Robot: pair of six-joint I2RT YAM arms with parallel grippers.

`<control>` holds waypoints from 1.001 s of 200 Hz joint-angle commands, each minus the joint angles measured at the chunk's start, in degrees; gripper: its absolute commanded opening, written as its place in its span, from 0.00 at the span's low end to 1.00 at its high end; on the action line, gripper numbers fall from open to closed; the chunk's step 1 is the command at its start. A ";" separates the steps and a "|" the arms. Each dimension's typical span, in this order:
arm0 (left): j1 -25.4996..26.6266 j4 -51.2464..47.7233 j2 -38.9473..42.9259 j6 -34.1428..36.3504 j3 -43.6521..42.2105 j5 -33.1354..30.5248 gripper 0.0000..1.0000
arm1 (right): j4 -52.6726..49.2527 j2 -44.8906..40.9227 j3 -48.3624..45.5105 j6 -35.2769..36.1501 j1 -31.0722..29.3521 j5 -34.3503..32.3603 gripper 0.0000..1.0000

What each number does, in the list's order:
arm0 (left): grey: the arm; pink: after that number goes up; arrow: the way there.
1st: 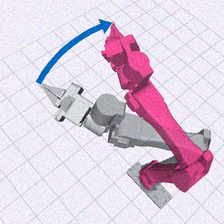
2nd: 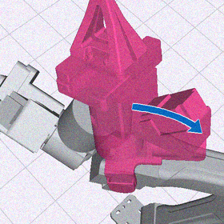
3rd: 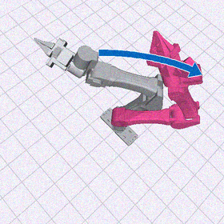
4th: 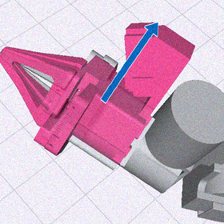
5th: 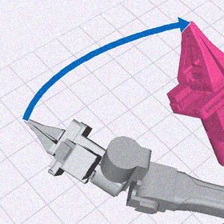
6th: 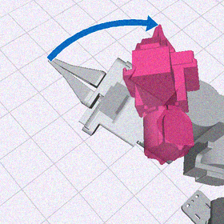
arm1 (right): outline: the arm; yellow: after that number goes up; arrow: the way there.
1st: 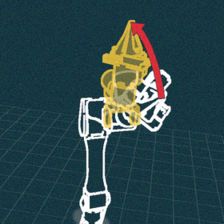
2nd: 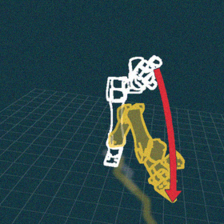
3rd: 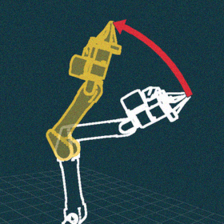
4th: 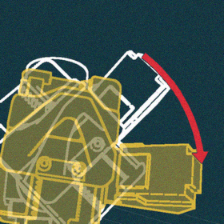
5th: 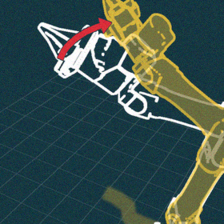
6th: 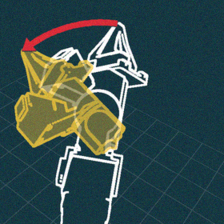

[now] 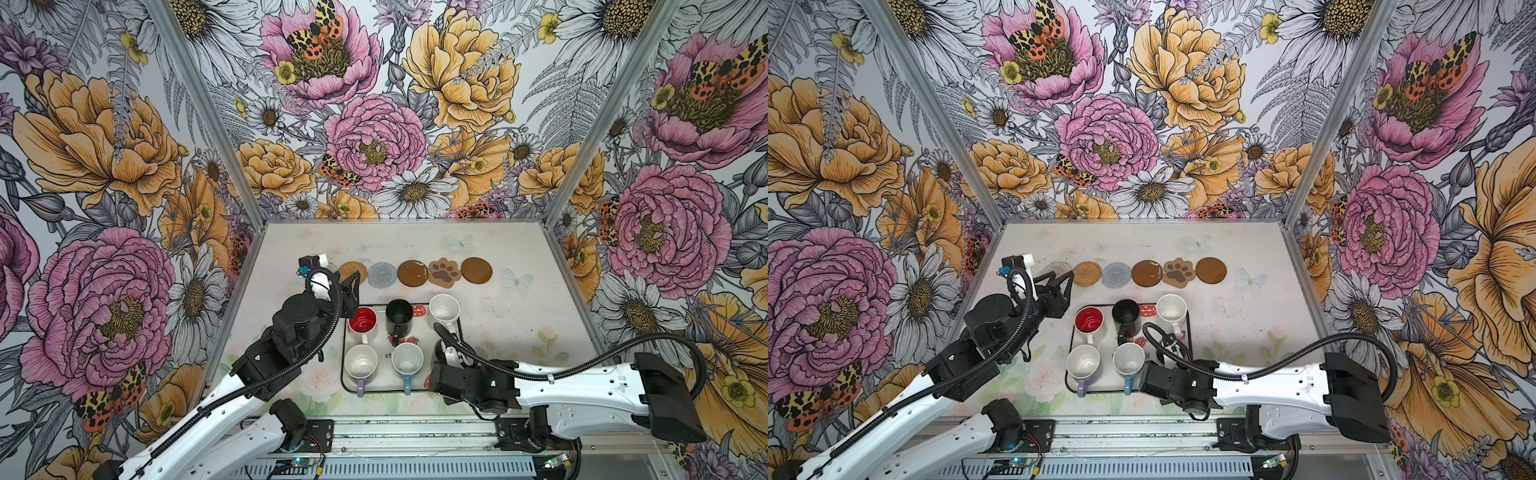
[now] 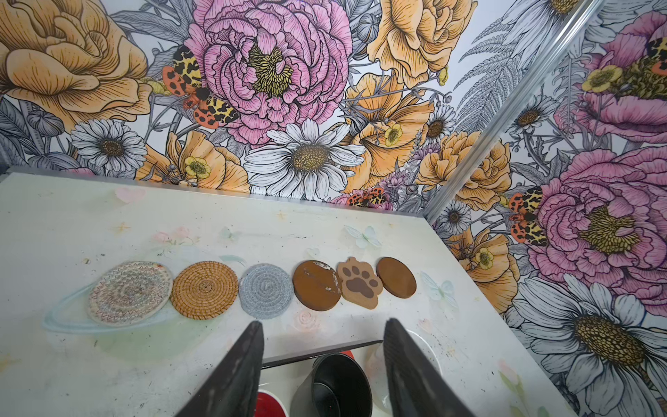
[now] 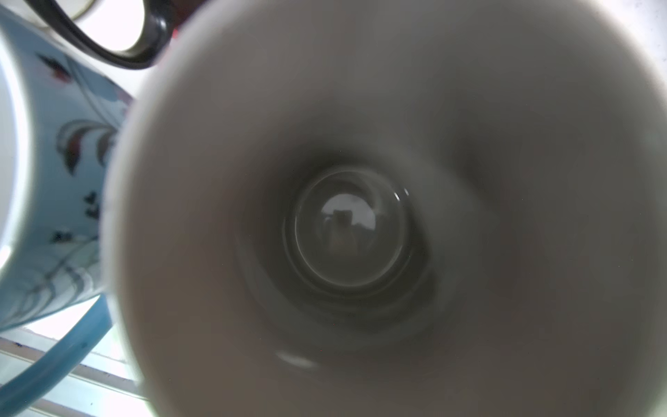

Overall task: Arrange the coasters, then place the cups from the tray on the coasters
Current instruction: 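Close the right gripper on the grey mug rim and lift it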

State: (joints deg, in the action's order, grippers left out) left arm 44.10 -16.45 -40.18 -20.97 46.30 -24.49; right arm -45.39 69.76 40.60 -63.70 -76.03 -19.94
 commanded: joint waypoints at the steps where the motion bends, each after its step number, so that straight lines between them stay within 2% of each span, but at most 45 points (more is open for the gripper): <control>1: 0.19 0.58 1.74 0.89 -0.95 -2.03 0.55 | -0.72 0.65 2.19 1.18 0.53 0.53 0.00; 200: -0.80 0.81 3.62 0.82 -2.19 -2.49 0.55 | -9.72 -3.58 8.07 1.60 -0.83 -3.10 0.00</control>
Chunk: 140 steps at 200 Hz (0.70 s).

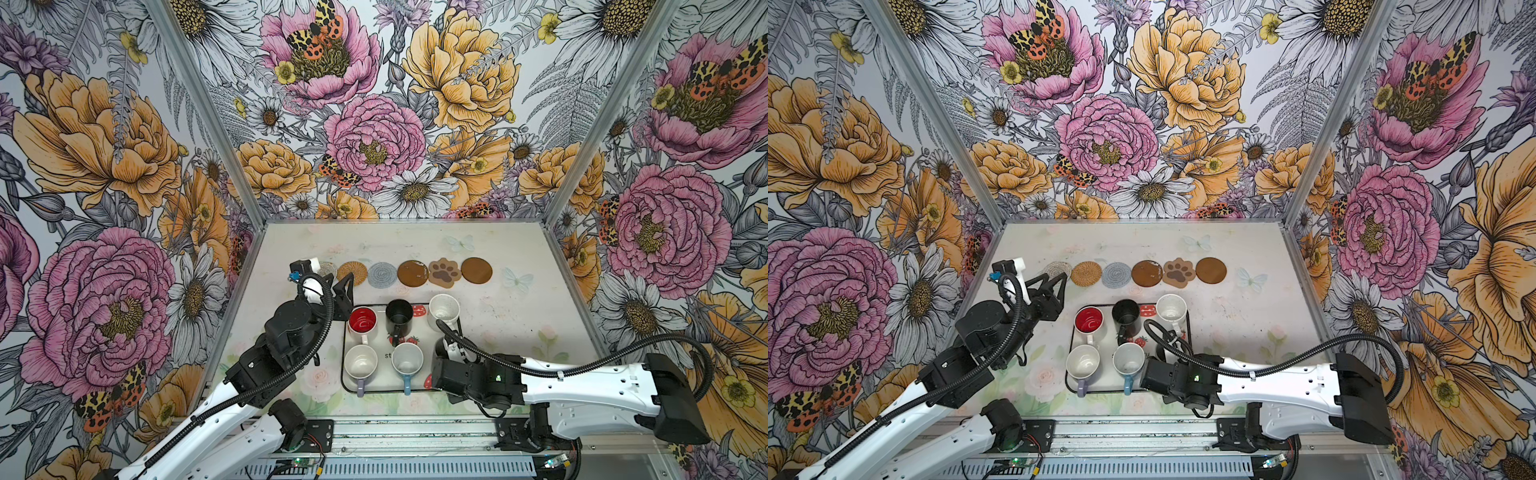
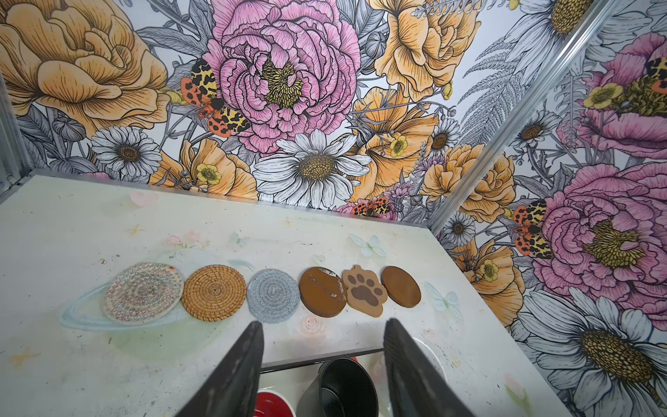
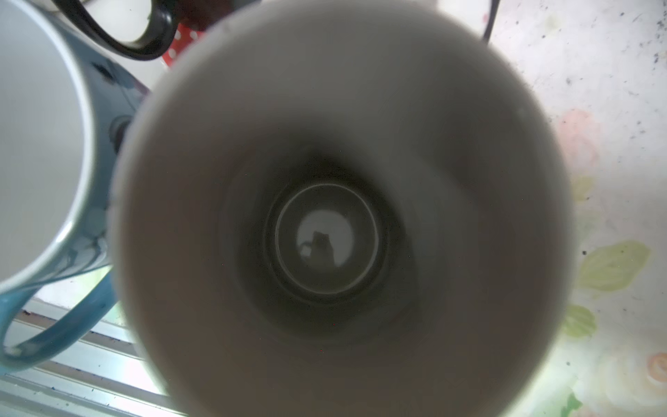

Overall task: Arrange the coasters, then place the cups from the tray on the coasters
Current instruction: 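Close the right gripper on the grey mug rim and lift it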

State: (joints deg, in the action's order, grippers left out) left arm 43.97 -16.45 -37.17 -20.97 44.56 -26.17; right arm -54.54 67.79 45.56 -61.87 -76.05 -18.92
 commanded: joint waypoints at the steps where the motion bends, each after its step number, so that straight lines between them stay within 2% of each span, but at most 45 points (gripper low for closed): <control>1: -0.65 0.80 0.60 0.79 -0.44 -0.76 0.55 | -0.61 -1.65 3.12 -0.25 -0.83 -4.16 0.00; 140: -1.23 0.53 1.75 0.64 -1.05 -0.74 0.55 | -11.84 -10.67 4.23 -5.18 -2.18 -12.12 0.00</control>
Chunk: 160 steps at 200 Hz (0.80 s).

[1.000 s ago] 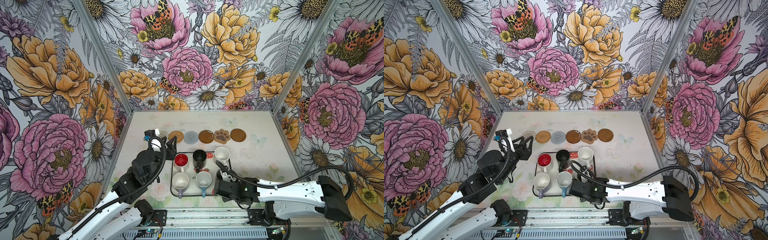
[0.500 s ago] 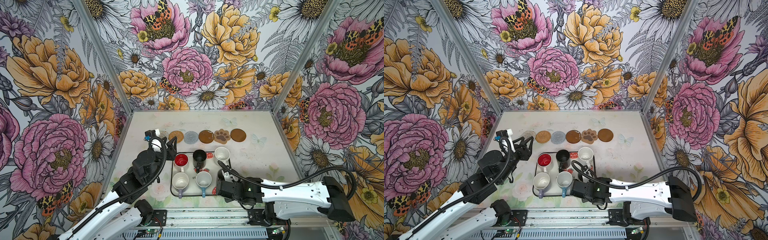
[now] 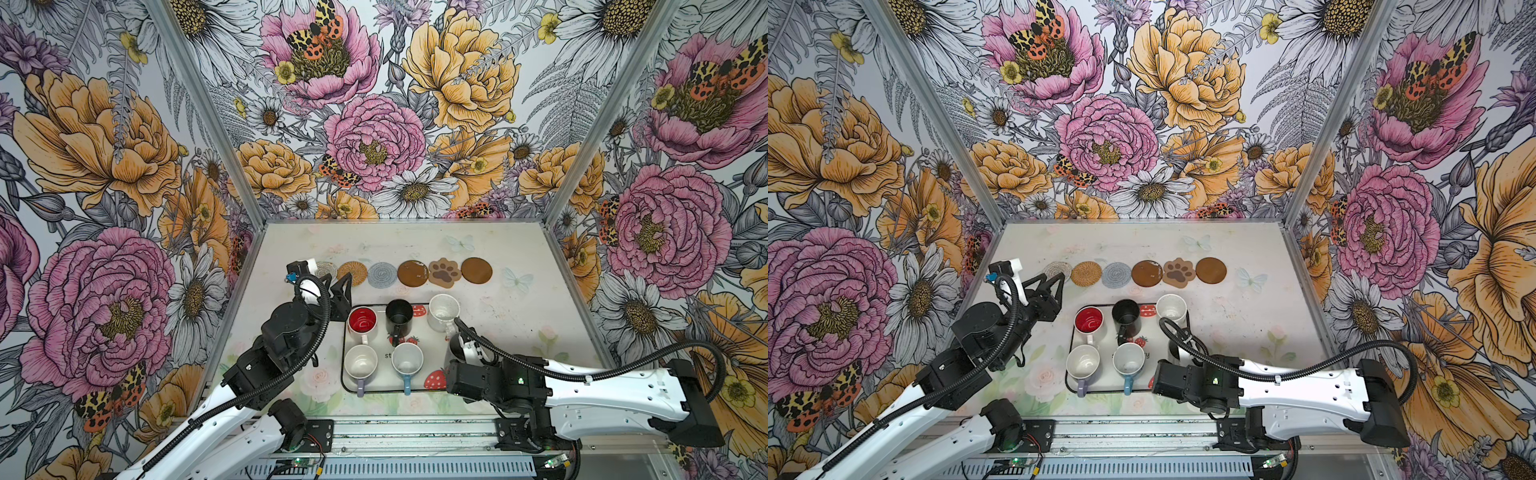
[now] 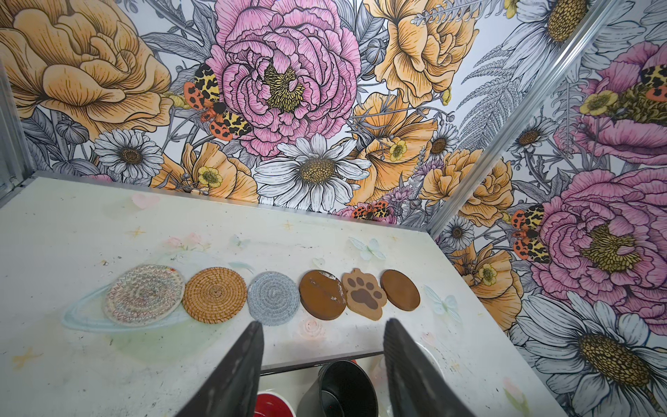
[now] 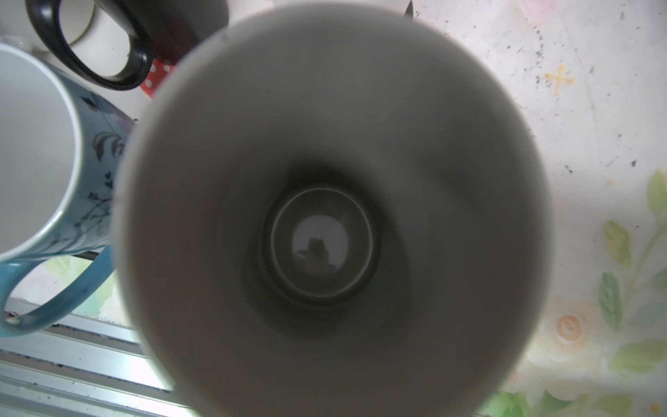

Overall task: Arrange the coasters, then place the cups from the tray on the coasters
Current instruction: 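Close the right gripper on the grey mug rim and lift it, then carry the grey mug with the right gripper over the plain brown disc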

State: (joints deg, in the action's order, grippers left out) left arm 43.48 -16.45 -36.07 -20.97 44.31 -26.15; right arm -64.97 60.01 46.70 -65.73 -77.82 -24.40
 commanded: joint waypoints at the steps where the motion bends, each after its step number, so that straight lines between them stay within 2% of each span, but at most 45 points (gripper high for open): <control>1: -0.72 0.53 0.65 0.65 -0.81 -0.80 0.55 | -1.49 -2.93 3.11 -1.32 -0.41 -6.67 0.00; 37: -1.21 0.95 0.14 0.36 -1.03 -0.26 0.56 | -2.61 -4.79 3.31 -1.24 0.70 -9.81 0.00; 97: -1.87 1.07 -0.21 0.31 -1.07 0.35 0.56 | -2.94 -8.22 3.62 2.03 4.60 -10.48 0.00; 160: -3.16 1.63 -0.82 0.39 -1.63 0.69 0.56 | -3.06 -6.04 6.31 8.20 10.67 -10.30 0.00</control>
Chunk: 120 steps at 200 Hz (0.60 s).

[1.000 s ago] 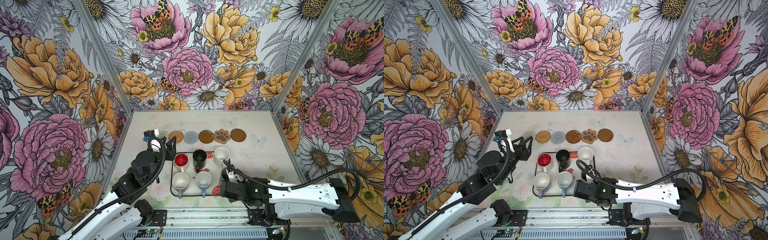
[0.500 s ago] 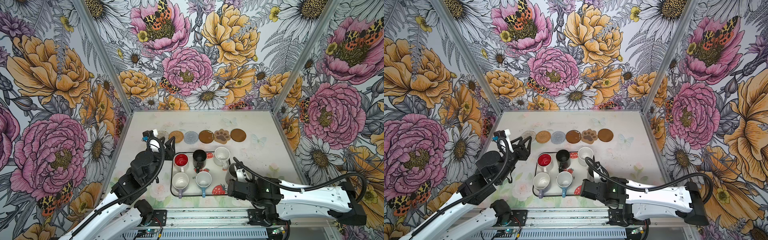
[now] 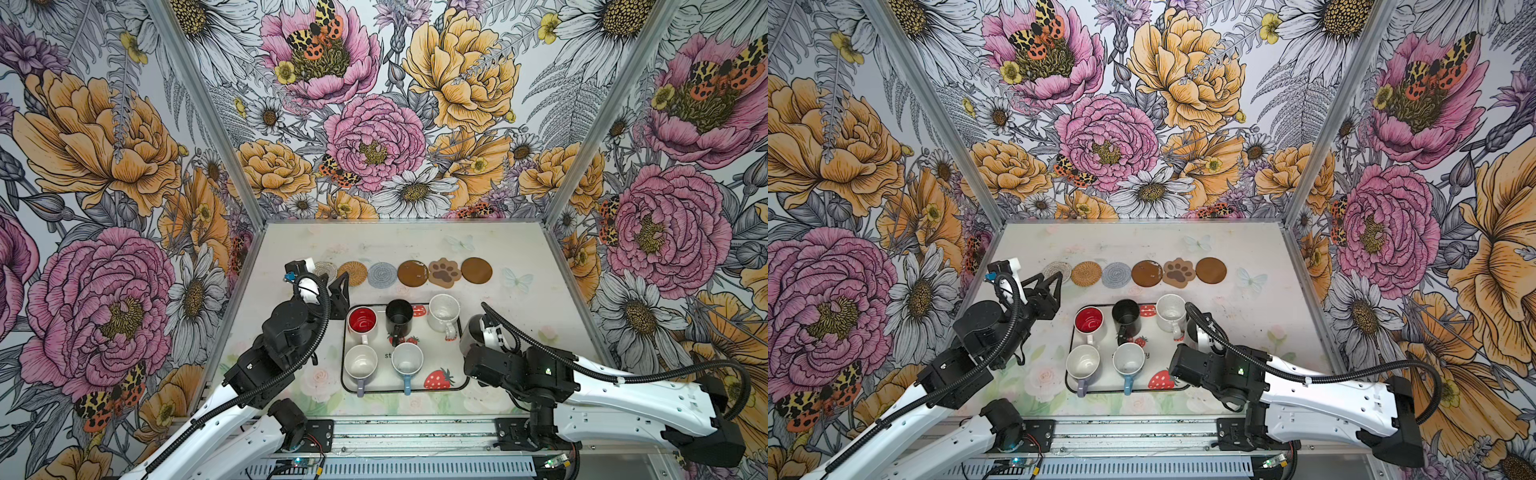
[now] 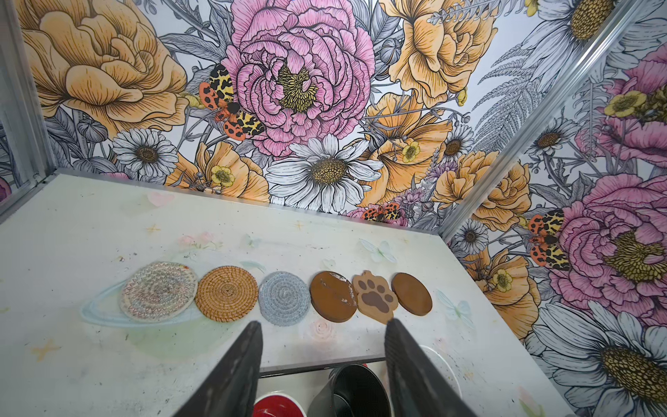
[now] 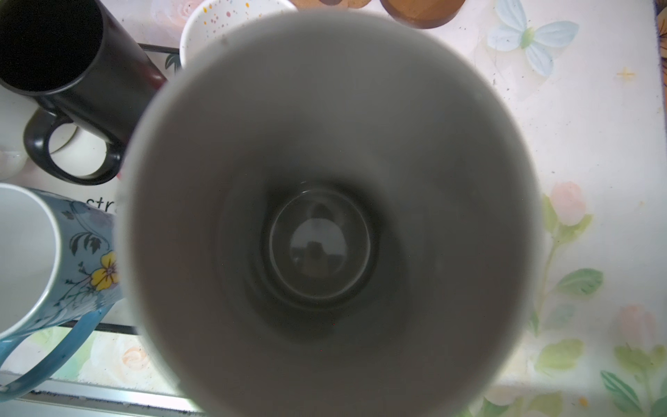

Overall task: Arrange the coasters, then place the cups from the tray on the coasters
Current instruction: 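Carry the grey mug with the right gripper over the plain brown disc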

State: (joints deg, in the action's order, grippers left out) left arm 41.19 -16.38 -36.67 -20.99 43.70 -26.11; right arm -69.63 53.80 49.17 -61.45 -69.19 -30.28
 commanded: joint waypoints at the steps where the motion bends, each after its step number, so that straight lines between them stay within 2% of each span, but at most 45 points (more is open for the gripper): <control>1: -0.86 1.64 -0.29 0.42 -1.05 0.63 0.56 | 1.60 0.16 3.88 4.12 2.13 -4.43 0.00; 72: -3.63 5.00 -1.43 0.21 -2.79 3.15 0.56 | 3.76 1.01 7.38 14.96 13.04 -3.77 0.00; 120: -5.45 8.91 -2.77 0.14 -4.72 4.80 0.56 | 12.38 4.10 6.40 23.75 22.43 2.60 0.00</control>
State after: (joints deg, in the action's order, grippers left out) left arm 36.88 -10.87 -38.81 -21.02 40.42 -23.79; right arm -66.00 57.01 54.00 -44.03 -50.65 -28.53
